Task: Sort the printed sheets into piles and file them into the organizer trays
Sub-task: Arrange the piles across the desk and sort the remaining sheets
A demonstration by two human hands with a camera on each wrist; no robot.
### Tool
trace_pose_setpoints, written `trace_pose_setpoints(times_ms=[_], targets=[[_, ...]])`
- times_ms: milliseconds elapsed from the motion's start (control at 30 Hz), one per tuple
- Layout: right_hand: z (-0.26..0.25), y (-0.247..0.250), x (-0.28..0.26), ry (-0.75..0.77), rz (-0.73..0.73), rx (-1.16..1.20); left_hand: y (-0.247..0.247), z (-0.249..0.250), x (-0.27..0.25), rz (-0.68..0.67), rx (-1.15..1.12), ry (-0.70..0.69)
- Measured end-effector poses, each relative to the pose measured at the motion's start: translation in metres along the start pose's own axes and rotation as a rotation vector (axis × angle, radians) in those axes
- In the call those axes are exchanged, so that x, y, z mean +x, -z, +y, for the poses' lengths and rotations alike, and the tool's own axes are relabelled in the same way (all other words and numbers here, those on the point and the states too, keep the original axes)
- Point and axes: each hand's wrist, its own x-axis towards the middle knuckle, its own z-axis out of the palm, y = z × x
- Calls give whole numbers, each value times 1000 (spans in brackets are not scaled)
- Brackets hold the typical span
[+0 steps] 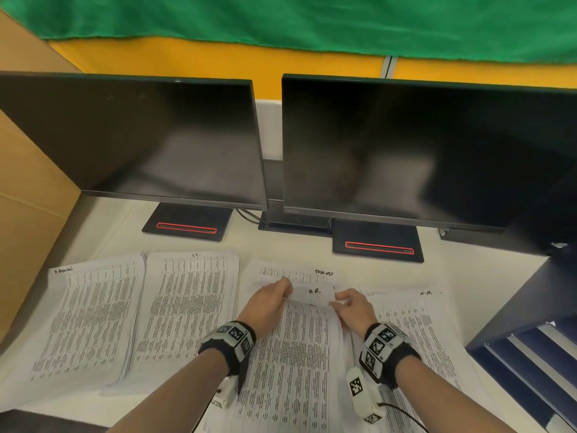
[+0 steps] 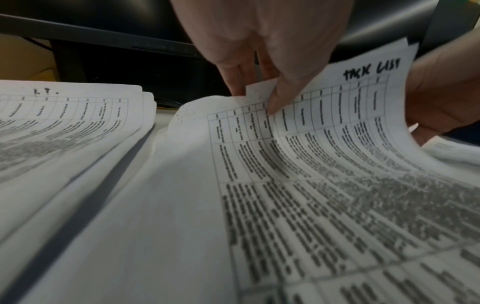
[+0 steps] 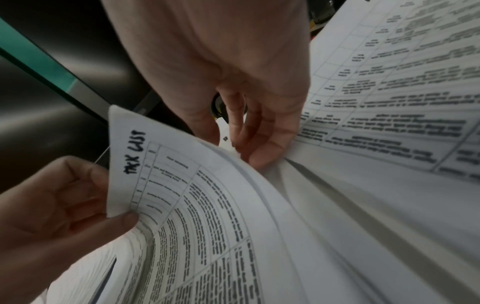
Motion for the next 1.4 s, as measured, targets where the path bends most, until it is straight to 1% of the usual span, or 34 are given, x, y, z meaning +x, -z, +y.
trace_pose_setpoints(times_ms=[100,167,233,267,333,400,433,467,533,633,733,800,900,1000,1100,1300,1400], targets=[[-5,0,1,-27,-44,-52,2,0,4,26,1,-49],[-7,2,-2,-15,-84,-80,1,-2,7,40,33,-106],[-10,3,-7,25,-105,-54,1,-4,7,59,46,-119],[-10,4,-9,51,-102,-1,1,-6,7,71,59,-114],[-9,6,-17,48,-82,156,2,-7,6,73,81,-90],[-7,8,-22,-14,-136,242,4,-7,5,65,88,-51],[-5,8,-22,-63,-189,228,6,-7,5,55,75,-25],[-4,9,-22,-76,-231,208,7,-7,6,49,60,-3],[-3,13,-19,-96,-257,168,9,-6,8,28,35,28],[-8,30,-13,-173,-155,129,10,-8,11,10,28,34],[-10,63,-6,-211,6,70,10,-13,15,-13,33,49],[-3,87,-2,-258,77,-49,10,-13,17,-38,68,38],[18,120,-4,-337,181,-284,7,-11,18,-43,153,-30],[41,140,-6,-428,248,-355,-1,-15,17,-18,184,-71],[49,141,-7,-471,315,-406,-6,-16,17,-48,208,-59],[53,129,-7,-412,373,-420,-8,-12,14,-93,265,-63],[49,125,-12,-406,393,-454,-7,-13,14,-81,264,-81]])
